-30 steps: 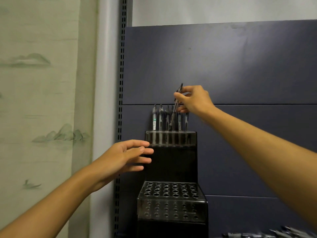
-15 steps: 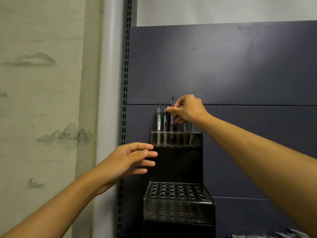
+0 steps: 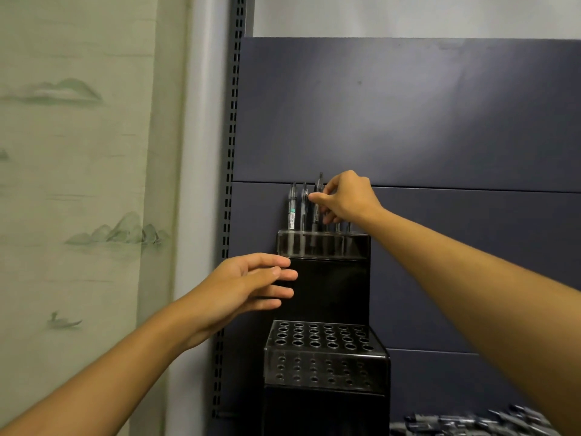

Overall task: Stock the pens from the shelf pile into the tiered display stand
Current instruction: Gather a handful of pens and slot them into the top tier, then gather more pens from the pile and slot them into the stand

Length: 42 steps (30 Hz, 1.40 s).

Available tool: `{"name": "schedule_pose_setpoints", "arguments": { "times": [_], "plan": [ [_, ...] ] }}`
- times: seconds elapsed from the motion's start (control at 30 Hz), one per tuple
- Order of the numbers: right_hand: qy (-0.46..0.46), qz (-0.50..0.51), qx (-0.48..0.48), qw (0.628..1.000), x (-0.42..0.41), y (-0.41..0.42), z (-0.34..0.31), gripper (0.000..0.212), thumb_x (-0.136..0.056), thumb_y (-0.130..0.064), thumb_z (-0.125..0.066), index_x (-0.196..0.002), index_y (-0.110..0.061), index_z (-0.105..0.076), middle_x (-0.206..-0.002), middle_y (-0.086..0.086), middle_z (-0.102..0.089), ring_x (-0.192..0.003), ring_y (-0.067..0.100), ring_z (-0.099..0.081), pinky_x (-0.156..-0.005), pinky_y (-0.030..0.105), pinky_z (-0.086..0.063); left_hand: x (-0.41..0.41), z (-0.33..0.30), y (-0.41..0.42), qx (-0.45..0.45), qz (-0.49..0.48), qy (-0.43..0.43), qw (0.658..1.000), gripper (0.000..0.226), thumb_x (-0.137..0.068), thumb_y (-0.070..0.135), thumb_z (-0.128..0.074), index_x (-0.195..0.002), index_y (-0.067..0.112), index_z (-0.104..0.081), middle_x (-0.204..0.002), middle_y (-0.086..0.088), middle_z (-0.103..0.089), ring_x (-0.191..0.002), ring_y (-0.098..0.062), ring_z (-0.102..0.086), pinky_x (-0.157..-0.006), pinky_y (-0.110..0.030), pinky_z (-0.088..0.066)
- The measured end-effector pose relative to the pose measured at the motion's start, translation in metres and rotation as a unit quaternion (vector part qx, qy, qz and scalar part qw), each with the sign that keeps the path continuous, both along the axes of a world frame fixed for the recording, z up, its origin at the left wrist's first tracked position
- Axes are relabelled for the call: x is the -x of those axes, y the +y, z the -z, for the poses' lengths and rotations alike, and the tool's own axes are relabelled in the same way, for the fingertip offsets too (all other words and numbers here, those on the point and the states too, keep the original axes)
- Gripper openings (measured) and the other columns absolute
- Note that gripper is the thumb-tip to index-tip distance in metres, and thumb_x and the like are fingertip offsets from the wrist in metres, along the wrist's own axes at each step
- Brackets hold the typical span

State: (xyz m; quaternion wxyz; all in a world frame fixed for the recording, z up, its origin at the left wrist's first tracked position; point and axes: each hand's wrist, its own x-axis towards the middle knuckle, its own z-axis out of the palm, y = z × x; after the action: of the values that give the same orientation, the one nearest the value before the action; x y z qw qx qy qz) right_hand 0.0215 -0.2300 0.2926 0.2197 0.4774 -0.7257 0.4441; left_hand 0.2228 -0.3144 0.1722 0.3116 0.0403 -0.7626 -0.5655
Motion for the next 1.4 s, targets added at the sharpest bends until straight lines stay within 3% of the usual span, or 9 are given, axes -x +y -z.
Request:
{"name": "schedule_pose_setpoints", "arguments": {
  "times": [0.2,0.47,0.63,0.77,0.93,1.07,1.27,1.33,1.4],
  "plan": [
    [-0.01,0.001,-0.023,1.0,-0.004,-0.003,-0.003,0.025,-0.088,-0.034,-0.07,-0.086,-0.009,-0.067,-0.078,0.01,-0.074,-0.057,0.012,-0.071,-0.064,0.028,-0.062,-0.004,0.004,-0.002,0.001,-0.005,-0.005,1.0,0.021,-0.099,0.016,-0.053,-0.117,0.018,-0.064,-0.111,0.002,-0.075,-0.1,-0.02,-0.073,-0.086,-0.033,-0.058],
    [0.021,0.025,-0.088,0.996,-0.004,-0.001,0.005,0.034,-0.083,-0.04,-0.073,-0.086,-0.006,-0.072,-0.076,0.008,-0.075,-0.064,0.016,-0.073,-0.07,0.034,-0.063,-0.008,0.006,-0.003,0.008,-0.008,-0.007,1.0,0.022,-0.099,0.016,-0.053,-0.117,0.019,-0.064,-0.113,0.002,-0.075,-0.101,-0.02,-0.073,-0.087,-0.034,-0.057],
    [0.0,-0.041,0.002,0.999,-0.013,0.025,0.01,0.033,-0.084,-0.039,-0.075,-0.09,-0.008,-0.071,-0.077,0.007,-0.075,-0.063,0.013,-0.073,-0.068,0.031,-0.063,-0.007,0.003,0.003,0.027,-0.008,0.006,1.0,0.022,-0.1,0.017,-0.052,-0.119,0.02,-0.063,-0.112,0.004,-0.075,-0.103,-0.017,-0.072,-0.087,-0.032,-0.058],
    [0.044,-0.086,0.013,0.995,-0.021,0.065,0.026,0.027,-0.089,-0.04,-0.07,-0.102,-0.017,-0.072,-0.091,-0.004,-0.075,-0.083,0.005,-0.071,-0.079,0.024,-0.058,0.008,-0.013,0.019,0.096,-0.014,0.016,0.995,0.023,-0.099,0.014,-0.053,-0.118,0.022,-0.062,-0.113,0.005,-0.074,-0.105,-0.011,-0.07,-0.09,-0.03,-0.058],
    [0.071,-0.084,0.024,0.994,-0.002,0.133,0.057,0.029,-0.089,-0.038,-0.07,-0.114,-0.023,-0.068,-0.112,-0.011,-0.07,-0.108,0.002,-0.064,-0.096,0.02,-0.049,0.043,-0.021,0.066,0.272,-0.021,-0.002,0.962,0.027,-0.096,0.017,-0.06,-0.117,0.034,-0.06,-0.119,0.013,-0.069,-0.113,0.001,-0.062,-0.102,-0.028,-0.048],
    [0.033,-0.044,0.019,0.998,0.038,0.196,0.102,0.029,-0.09,-0.036,-0.071,-0.116,-0.023,-0.067,-0.112,-0.014,-0.066,-0.113,0.003,-0.061,-0.101,0.024,-0.048,0.085,-0.008,0.131,0.393,-0.009,-0.024,0.919,0.028,-0.095,0.021,-0.063,-0.119,0.035,-0.058,-0.122,0.013,-0.066,-0.115,0.001,-0.06,-0.106,-0.033,-0.047],
    [-0.071,0.006,-0.083,0.994,0.124,0.297,0.215,0.031,-0.09,-0.035,-0.07,-0.117,-0.021,-0.067,-0.12,-0.006,-0.069,-0.116,0.012,-0.062,-0.104,0.039,-0.048,0.173,0.059,0.232,0.407,0.057,-0.101,0.906,0.028,-0.096,0.026,-0.061,-0.124,0.031,-0.058,-0.128,0.015,-0.063,-0.115,0.004,-0.058,-0.101,-0.018,-0.045],
    [-0.087,0.019,-0.139,0.986,0.143,0.326,0.243,0.032,-0.09,-0.037,-0.069,-0.12,-0.023,-0.066,-0.123,-0.006,-0.068,-0.119,0.012,-0.06,-0.104,0.034,-0.046,0.198,0.092,0.255,0.405,0.062,-0.153,0.899,0.035,-0.097,0.03,-0.061,-0.131,0.03,-0.053,-0.134,0.014,-0.059,-0.118,0.003,-0.055,-0.097,-0.011,-0.042],
    [-0.095,0.02,-0.184,0.978,0.158,0.35,0.267,0.034,-0.091,-0.037,-0.068,-0.123,-0.024,-0.065,-0.126,-0.007,-0.066,-0.12,0.011,-0.058,-0.102,0.026,-0.044,0.215,0.123,0.269,0.42,0.058,-0.2,0.883,0.046,-0.095,0.038,-0.061,-0.138,0.033,-0.045,-0.143,0.013,-0.05,-0.126,0.0,-0.048,-0.107,-0.02,-0.041]
  ]
}}
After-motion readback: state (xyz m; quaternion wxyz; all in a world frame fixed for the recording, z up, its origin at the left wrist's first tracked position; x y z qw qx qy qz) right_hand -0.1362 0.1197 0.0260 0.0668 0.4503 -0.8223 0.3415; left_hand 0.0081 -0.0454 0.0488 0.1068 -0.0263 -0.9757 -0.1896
